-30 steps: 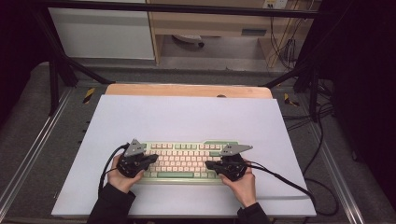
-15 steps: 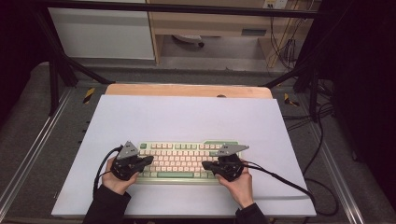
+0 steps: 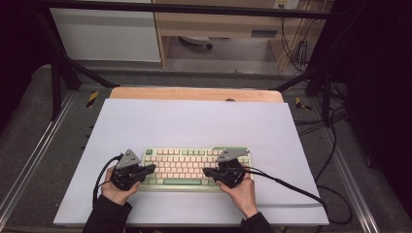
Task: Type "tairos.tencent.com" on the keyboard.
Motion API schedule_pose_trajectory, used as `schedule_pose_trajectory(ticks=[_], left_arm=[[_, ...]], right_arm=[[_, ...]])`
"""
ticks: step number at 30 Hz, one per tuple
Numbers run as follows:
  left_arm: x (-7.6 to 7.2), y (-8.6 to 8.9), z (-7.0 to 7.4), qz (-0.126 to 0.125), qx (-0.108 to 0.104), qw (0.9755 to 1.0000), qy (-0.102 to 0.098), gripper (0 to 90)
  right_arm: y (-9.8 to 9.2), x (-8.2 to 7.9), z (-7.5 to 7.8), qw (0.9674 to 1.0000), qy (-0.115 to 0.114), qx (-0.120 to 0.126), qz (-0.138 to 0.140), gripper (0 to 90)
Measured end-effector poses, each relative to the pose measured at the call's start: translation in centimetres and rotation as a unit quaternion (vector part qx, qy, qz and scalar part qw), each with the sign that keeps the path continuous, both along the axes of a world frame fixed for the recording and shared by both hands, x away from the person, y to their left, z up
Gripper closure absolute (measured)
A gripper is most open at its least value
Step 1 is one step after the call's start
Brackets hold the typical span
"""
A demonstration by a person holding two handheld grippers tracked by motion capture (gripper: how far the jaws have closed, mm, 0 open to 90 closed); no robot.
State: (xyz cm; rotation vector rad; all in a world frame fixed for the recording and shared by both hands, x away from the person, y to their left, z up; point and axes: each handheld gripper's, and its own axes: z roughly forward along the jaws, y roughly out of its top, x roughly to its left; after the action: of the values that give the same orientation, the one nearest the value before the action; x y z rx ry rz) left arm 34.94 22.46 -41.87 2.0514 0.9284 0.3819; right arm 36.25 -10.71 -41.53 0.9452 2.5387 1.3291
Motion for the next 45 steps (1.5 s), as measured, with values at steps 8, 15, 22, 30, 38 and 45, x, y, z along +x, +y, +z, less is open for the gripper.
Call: schedule_pose_trajectory(ticks=[8, 15, 22, 30, 38, 45], left_arm=[[0.0, 0.1, -0.1, 0.000, -0.002, 1.0000, 0.002, 90.0], [0.1, 0.1, -0.1, 0.000, -0.003, 1.0000, 0.002, 90.0], [0.1, 0.1, -0.1, -0.001, -0.005, 1.0000, 0.004, 90.0], [0.1, 0.1, -0.2, -0.001, -0.005, 1.0000, 0.004, 90.0], [0.1, 0.0, -0.3, -0.001, -0.005, 1.0000, 0.005, 90.0], [0.1, 0.1, -0.2, -0.001, -0.004, 1.0000, 0.004, 90.0]], right_arm=[[1.7, 0.5, 0.1, 1.0000, 0.000, -0.003, 0.006, 90.0], [2.7, 0.9, 0.0, 0.9999, 0.004, 0.002, 0.010, 90.0], [3.2, 1.1, -0.6, 0.9999, 0.007, 0.001, 0.010, 90.0], [3.6, 1.0, -1.1, 0.9999, 0.009, -0.005, 0.012, 90.0], [3.7, 1.0, -1.4, 0.9998, 0.012, -0.007, 0.017, 90.0], [4.3, 1.0, -1.2, 0.9997, 0.006, -0.005, 0.023, 90.0]])
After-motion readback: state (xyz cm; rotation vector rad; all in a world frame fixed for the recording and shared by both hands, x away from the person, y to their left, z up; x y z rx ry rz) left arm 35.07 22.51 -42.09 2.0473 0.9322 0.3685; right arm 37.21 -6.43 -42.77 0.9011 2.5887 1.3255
